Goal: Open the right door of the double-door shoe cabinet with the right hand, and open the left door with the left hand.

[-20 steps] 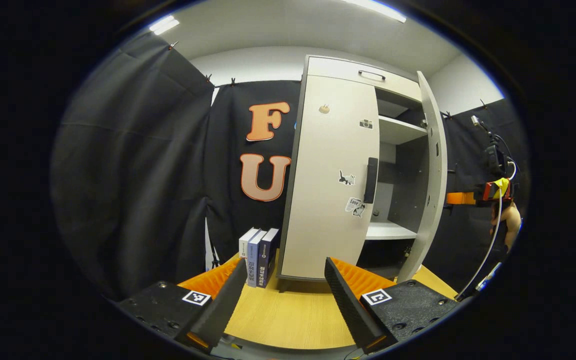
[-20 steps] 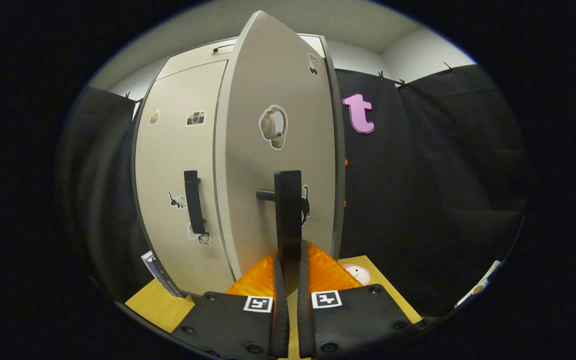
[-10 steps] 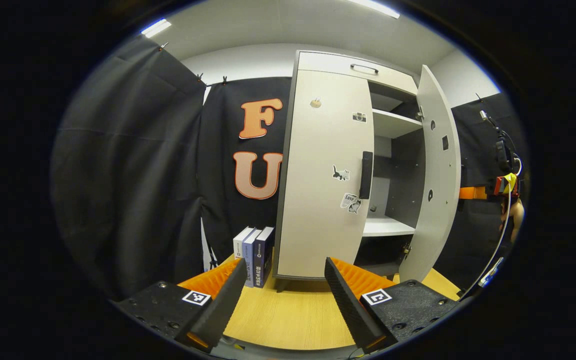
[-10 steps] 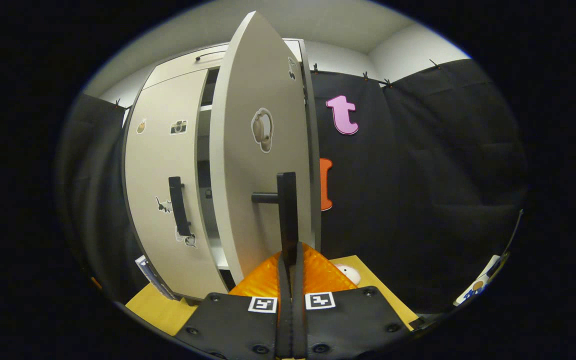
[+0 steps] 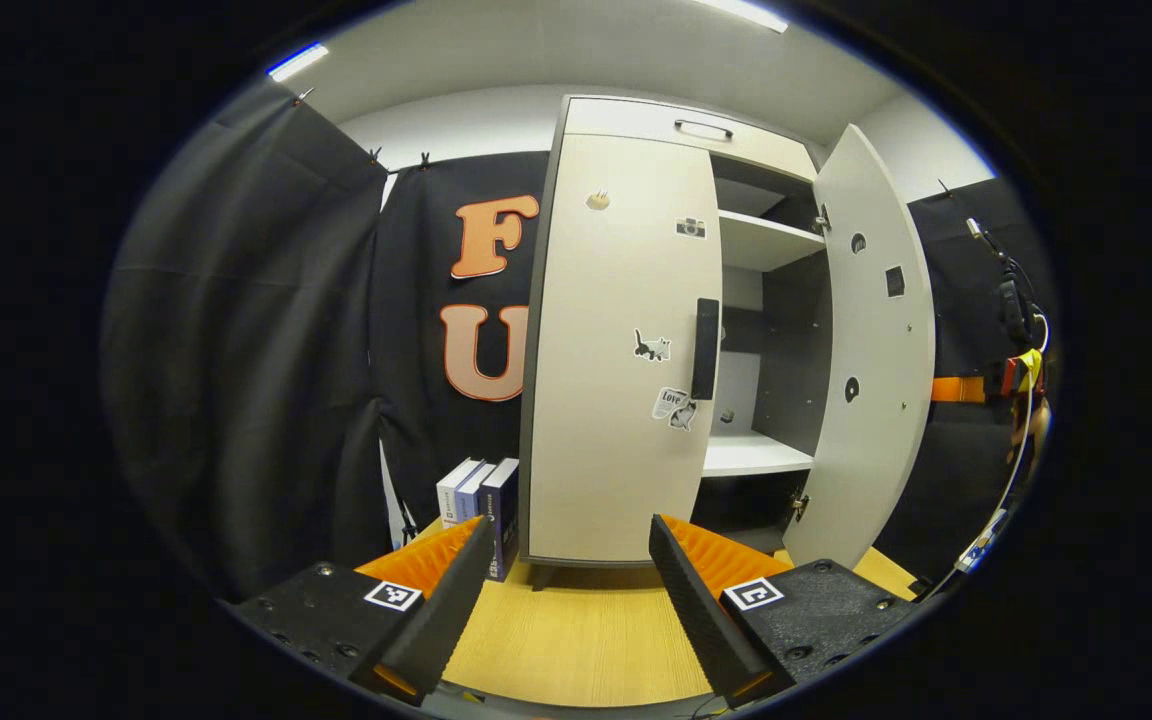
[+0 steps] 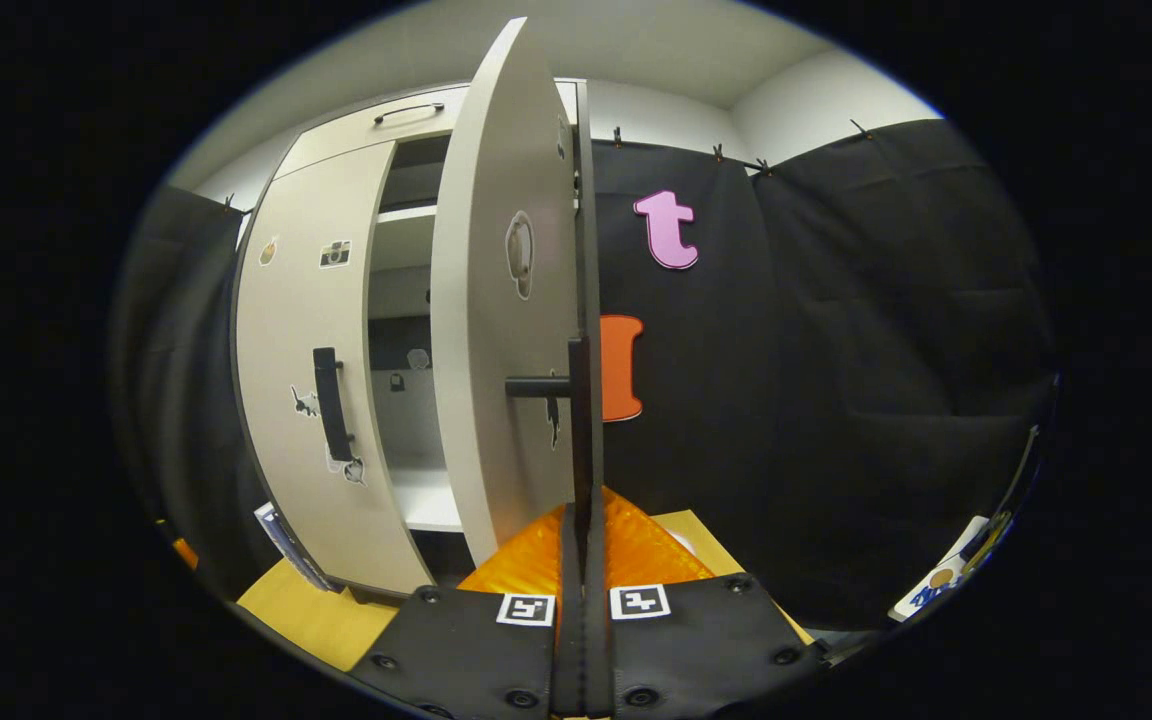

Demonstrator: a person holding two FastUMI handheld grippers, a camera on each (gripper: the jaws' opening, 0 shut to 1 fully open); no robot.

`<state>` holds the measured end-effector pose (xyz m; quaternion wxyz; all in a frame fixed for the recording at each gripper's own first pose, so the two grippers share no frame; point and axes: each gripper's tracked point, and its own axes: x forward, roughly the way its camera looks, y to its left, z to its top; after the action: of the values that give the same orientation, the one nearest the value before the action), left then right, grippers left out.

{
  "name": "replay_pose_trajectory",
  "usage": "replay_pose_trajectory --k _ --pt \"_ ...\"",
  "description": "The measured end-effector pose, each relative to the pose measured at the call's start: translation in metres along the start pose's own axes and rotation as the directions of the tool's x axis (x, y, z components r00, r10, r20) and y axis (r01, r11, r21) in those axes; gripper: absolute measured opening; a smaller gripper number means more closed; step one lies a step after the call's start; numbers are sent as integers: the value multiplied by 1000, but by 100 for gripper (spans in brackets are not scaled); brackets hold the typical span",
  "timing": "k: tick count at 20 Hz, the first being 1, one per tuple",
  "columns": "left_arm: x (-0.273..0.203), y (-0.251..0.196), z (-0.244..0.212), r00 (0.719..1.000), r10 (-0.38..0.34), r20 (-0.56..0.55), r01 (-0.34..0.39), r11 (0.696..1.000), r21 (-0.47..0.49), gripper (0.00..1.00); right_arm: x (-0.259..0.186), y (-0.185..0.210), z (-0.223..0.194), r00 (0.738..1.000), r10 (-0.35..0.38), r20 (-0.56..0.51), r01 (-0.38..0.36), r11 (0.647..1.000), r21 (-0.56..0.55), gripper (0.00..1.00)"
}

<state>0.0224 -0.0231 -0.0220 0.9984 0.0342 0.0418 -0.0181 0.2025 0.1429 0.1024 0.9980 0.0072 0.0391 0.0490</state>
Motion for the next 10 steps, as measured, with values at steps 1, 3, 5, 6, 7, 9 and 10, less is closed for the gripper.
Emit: replay_pose_trajectory --k 1,3,5,6,7,9,10 --pt "2 -4 1 1000 -5 3 5 1000 2 95 0 -4 0 1000 -11 1 11 1000 -3 8" --pt "8 -9 3 1000 -6 6 6 1000 10 95 0 -12 1 1000 -29 5 29 1000 -5 7" --pt "14 -16 6 1000 -11 9 11 1000 12 95 2 -17 2 999 -44 7 44 999 5 7" --pt "19 -22 7 1000 -17 8 17 1000 13 95 2 -20 2 999 -54 5 54 998 14 7" --pt "22 -25 8 1000 -17 8 17 1000 16 95 0 -23 3 998 -62 8 62 998 21 7" --pt "32 -33 9 1000 -16 8 16 1000 21 92 1 -29 6 997 -69 24 68 997 27 7" --pt "36 -39 11 1000 -19 7 19 1000 21 95 1 -27 7 998 -51 29 50 998 36 7"
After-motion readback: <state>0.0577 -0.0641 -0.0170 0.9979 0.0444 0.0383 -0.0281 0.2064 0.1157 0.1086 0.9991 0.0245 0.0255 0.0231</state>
